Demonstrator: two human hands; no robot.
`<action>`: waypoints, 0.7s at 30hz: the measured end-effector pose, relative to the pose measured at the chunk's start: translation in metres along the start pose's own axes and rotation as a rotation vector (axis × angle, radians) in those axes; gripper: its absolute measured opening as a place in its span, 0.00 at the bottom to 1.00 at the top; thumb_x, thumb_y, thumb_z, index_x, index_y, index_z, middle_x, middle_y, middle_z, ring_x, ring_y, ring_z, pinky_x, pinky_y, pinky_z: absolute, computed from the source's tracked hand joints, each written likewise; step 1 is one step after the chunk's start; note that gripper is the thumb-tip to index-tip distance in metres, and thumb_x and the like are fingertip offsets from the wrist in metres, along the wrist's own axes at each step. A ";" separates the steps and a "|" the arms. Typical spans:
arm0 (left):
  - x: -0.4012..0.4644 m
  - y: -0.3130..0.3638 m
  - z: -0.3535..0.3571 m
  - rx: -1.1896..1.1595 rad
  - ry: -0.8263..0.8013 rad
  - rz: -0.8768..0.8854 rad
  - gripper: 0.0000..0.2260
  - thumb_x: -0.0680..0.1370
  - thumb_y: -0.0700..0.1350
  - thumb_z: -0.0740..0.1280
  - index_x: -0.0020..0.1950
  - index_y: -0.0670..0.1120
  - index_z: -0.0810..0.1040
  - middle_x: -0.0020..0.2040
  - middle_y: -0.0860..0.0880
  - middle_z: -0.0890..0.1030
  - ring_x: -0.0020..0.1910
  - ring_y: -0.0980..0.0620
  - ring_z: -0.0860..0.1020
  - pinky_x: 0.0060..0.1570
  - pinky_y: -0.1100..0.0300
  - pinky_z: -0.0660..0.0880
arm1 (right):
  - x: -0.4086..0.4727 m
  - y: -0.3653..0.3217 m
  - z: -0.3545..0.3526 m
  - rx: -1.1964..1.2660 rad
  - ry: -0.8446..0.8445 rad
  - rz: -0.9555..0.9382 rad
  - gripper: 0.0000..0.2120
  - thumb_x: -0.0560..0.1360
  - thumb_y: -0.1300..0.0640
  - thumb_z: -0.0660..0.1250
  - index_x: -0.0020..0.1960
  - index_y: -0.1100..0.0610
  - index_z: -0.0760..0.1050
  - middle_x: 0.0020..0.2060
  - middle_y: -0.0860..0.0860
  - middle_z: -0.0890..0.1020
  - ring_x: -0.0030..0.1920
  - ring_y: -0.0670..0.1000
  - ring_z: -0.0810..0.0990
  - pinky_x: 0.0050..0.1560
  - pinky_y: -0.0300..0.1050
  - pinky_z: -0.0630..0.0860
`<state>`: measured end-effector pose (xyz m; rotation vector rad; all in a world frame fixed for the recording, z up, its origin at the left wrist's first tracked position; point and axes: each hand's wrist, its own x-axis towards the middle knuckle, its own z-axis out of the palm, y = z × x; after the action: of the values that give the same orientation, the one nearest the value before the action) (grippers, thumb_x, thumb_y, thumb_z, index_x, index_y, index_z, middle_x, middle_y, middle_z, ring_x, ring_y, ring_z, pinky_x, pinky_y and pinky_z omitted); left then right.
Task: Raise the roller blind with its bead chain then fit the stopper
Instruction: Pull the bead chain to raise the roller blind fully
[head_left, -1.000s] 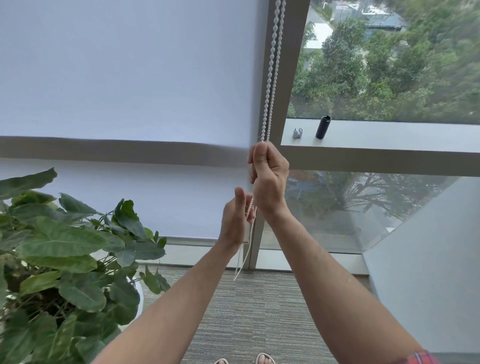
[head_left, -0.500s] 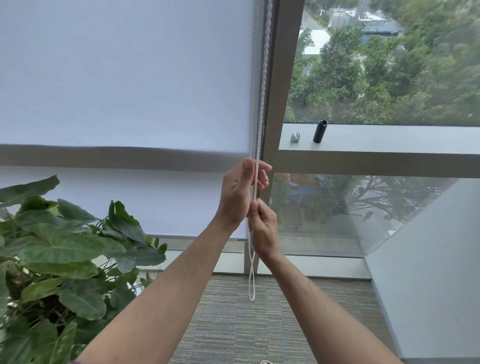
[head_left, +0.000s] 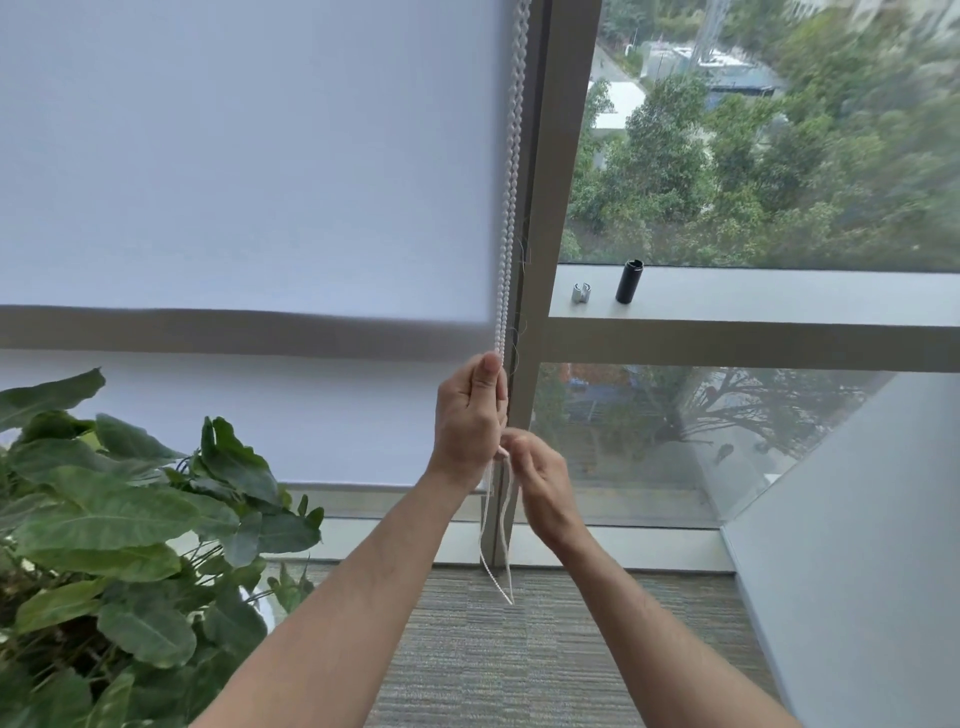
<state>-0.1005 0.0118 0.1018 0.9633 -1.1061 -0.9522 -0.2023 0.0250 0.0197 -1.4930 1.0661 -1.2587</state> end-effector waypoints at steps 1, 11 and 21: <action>0.000 -0.002 -0.001 0.019 -0.003 0.004 0.19 0.81 0.54 0.58 0.30 0.52 0.69 0.23 0.56 0.65 0.21 0.56 0.61 0.25 0.63 0.60 | 0.004 -0.007 -0.004 0.016 0.032 -0.018 0.36 0.74 0.27 0.55 0.55 0.58 0.82 0.46 0.55 0.85 0.48 0.51 0.83 0.51 0.45 0.79; -0.050 -0.059 -0.015 0.163 -0.036 -0.192 0.19 0.83 0.51 0.57 0.31 0.54 0.70 0.25 0.57 0.67 0.25 0.57 0.62 0.29 0.57 0.60 | 0.042 -0.084 0.012 0.289 0.123 -0.136 0.19 0.83 0.49 0.53 0.54 0.58 0.79 0.38 0.55 0.79 0.36 0.52 0.78 0.40 0.47 0.77; -0.050 -0.054 -0.026 0.226 -0.124 -0.172 0.19 0.82 0.52 0.57 0.30 0.53 0.68 0.25 0.57 0.66 0.24 0.59 0.62 0.25 0.65 0.61 | 0.053 -0.113 0.021 0.200 0.176 -0.235 0.19 0.83 0.50 0.55 0.33 0.50 0.67 0.25 0.46 0.65 0.25 0.47 0.61 0.27 0.43 0.60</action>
<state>-0.0911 0.0472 0.0324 1.2118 -1.2701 -1.0520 -0.1674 0.0028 0.1396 -1.4021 0.8632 -1.6368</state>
